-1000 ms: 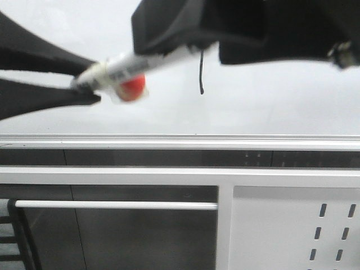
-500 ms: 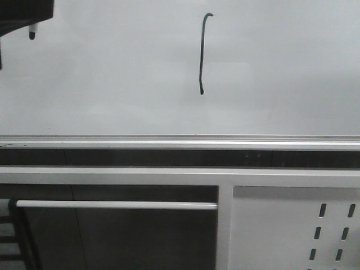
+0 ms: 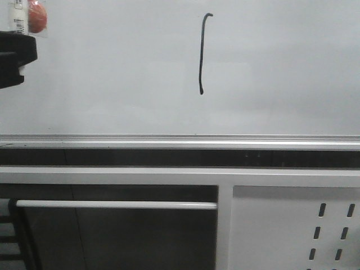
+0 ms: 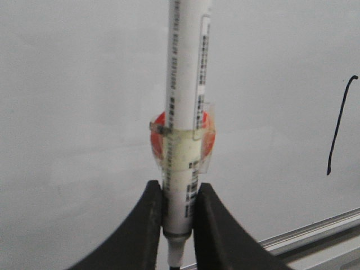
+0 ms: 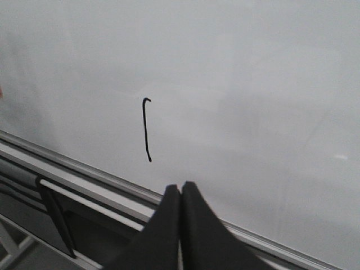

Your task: Write number 1 on whiteboard

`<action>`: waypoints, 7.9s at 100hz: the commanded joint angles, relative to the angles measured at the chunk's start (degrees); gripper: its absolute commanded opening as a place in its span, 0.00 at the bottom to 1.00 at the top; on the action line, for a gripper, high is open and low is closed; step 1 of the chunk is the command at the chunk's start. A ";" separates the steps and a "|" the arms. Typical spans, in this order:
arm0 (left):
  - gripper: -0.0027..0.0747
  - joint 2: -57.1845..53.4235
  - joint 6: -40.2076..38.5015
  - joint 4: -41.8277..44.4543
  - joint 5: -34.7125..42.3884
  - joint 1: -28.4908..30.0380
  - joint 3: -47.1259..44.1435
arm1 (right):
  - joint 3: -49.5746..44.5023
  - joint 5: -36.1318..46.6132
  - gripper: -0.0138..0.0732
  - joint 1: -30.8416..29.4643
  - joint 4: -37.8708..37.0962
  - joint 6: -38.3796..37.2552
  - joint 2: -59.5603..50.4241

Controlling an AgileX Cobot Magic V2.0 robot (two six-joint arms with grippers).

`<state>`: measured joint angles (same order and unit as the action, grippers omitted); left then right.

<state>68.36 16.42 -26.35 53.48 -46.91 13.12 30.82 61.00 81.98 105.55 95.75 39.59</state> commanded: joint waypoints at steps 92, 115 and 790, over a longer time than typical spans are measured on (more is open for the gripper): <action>0.01 13.66 -3.78 -12.44 24.63 -9.21 2.81 | 0.12 0.29 0.07 0.00 -3.16 0.97 -0.06; 0.01 15.10 -5.47 -11.40 24.63 -6.46 5.51 | 0.12 0.29 0.07 0.00 -3.16 0.97 -0.06; 0.01 -70.15 118.86 -79.53 3.41 -6.82 16.22 | 0.12 13.03 0.07 0.00 -7.57 11.97 -5.42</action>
<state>-0.41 134.09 -104.85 57.99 -54.62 27.75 29.51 70.36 81.98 101.72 107.04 34.01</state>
